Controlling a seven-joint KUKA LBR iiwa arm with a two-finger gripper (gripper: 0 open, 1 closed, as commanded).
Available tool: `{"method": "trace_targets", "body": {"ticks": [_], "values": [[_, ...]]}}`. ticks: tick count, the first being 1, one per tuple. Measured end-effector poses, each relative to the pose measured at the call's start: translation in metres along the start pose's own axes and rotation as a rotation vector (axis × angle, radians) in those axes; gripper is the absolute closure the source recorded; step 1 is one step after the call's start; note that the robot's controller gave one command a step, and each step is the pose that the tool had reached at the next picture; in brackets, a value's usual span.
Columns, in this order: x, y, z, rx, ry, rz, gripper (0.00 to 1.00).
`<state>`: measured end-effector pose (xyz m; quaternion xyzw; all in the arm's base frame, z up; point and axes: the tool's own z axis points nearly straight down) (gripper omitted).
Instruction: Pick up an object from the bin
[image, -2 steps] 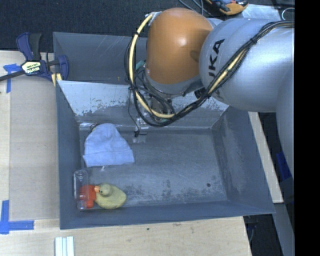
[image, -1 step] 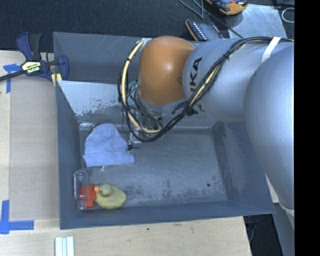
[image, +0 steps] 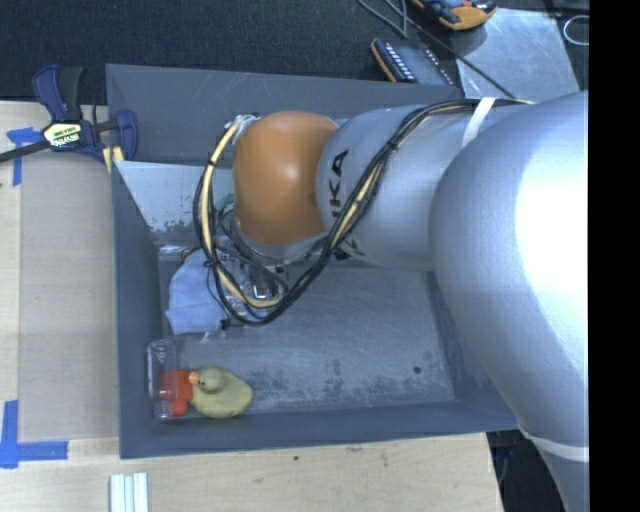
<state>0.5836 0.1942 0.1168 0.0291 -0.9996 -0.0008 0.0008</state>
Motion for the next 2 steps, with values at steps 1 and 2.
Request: {"method": "trace_targets", "body": {"ticks": [1, 2], "values": [[0.000, 0.010, 0.030, -0.001, -0.008, 0.057, 0.00], [0.016, 0.009, 0.045, -0.002, -0.006, 0.073, 0.00]]}}
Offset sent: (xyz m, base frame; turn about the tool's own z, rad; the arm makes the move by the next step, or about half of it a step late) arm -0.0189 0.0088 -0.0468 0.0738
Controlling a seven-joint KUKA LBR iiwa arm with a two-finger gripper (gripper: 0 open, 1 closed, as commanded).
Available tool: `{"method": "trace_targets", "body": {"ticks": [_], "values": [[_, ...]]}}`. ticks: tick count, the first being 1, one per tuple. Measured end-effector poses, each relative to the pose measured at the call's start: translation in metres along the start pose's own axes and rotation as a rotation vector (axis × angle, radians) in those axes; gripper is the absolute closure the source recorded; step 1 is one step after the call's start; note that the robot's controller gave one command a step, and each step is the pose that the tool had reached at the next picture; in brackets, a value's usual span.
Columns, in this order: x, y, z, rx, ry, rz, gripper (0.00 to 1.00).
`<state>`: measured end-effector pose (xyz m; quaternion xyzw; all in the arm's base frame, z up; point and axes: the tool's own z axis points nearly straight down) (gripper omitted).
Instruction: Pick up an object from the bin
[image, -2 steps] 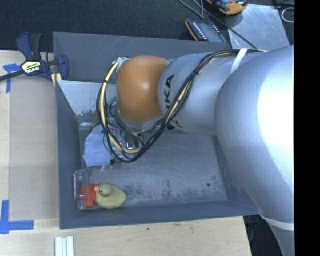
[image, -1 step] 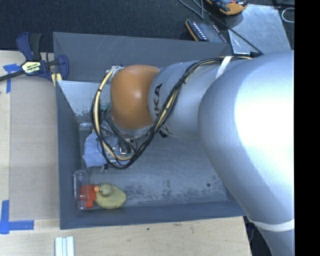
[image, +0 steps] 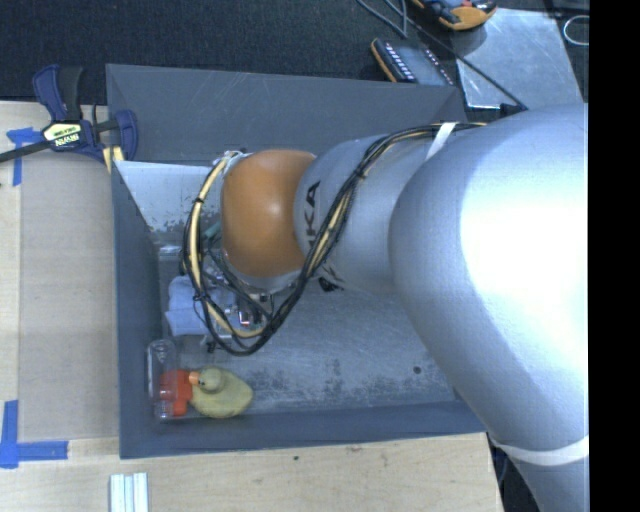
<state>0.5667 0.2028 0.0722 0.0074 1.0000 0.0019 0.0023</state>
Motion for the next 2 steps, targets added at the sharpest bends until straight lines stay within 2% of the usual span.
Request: {"method": "trace_targets", "body": {"ticks": [1, 2], "values": [[0.0136, 0.0137, 0.0010, 0.000, -0.005, -0.037, 1.00], [0.0136, 0.0137, 0.0011, 0.000, -0.005, -0.036, 1.00]]}}
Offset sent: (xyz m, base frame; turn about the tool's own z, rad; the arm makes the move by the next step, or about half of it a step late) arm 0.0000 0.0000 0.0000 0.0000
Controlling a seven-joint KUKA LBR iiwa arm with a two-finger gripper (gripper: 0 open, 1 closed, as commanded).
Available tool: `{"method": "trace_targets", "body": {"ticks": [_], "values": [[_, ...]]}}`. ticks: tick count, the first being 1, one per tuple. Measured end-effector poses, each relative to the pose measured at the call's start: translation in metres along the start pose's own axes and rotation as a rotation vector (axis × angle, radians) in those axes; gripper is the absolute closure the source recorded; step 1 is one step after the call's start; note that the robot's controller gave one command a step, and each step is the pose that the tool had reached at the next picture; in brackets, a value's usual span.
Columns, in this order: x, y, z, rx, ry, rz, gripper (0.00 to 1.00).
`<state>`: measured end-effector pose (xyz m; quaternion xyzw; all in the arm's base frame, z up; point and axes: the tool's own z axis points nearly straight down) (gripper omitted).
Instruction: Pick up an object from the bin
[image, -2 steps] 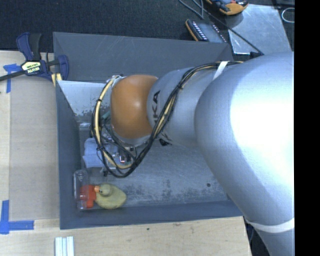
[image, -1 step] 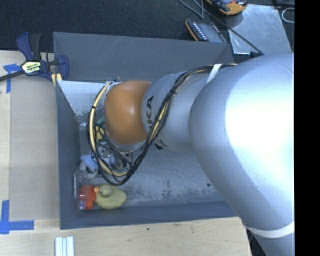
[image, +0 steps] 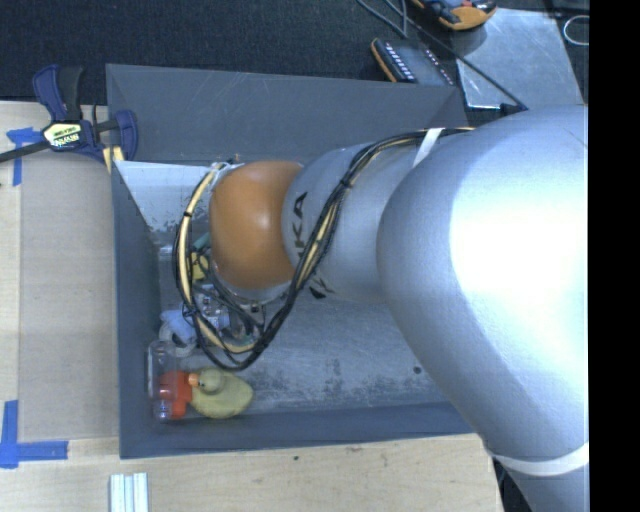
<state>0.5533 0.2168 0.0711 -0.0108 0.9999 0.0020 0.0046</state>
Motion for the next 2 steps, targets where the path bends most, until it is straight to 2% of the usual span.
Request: {"method": "trace_targets", "body": {"ticks": [1, 2], "values": [[0.0113, 0.0016, -0.0968, 0.001, 0.002, -0.046, 1.00], [0.0067, 0.0055, -0.0888, -0.001, -0.004, -0.053, 1.00]]}}
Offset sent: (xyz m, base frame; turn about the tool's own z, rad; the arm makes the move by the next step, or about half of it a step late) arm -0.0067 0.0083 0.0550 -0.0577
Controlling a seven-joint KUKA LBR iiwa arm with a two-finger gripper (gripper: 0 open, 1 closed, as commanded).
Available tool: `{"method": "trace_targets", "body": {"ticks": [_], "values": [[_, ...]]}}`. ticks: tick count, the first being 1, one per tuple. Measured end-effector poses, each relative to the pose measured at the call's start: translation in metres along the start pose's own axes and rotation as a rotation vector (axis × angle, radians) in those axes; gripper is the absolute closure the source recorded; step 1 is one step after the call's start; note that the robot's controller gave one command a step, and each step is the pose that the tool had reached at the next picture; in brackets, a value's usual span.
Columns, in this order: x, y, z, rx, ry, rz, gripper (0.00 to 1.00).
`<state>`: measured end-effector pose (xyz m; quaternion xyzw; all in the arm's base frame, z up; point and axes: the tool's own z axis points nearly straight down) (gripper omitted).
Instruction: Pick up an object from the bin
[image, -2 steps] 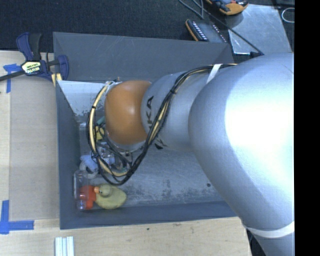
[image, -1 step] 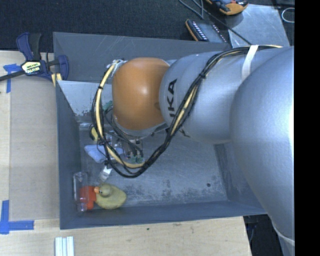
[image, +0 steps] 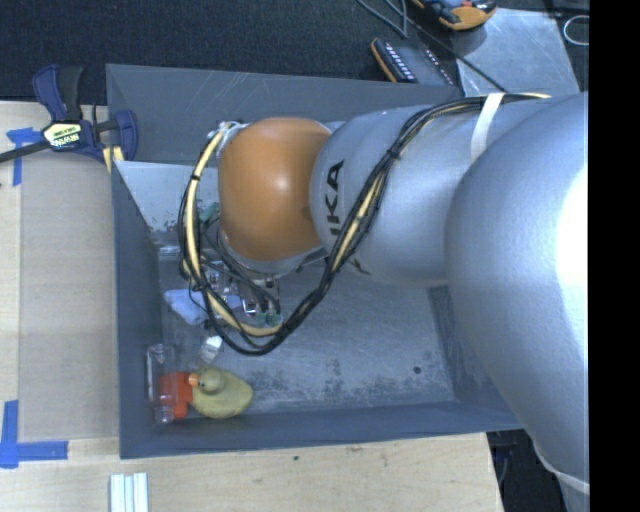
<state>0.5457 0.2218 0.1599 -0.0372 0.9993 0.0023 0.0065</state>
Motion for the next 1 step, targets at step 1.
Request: {"method": "trace_targets", "body": {"ticks": [1], "values": [[0.0147, 0.0021, -0.0728, 0.002, 0.007, -0.010, 1.00]]}}
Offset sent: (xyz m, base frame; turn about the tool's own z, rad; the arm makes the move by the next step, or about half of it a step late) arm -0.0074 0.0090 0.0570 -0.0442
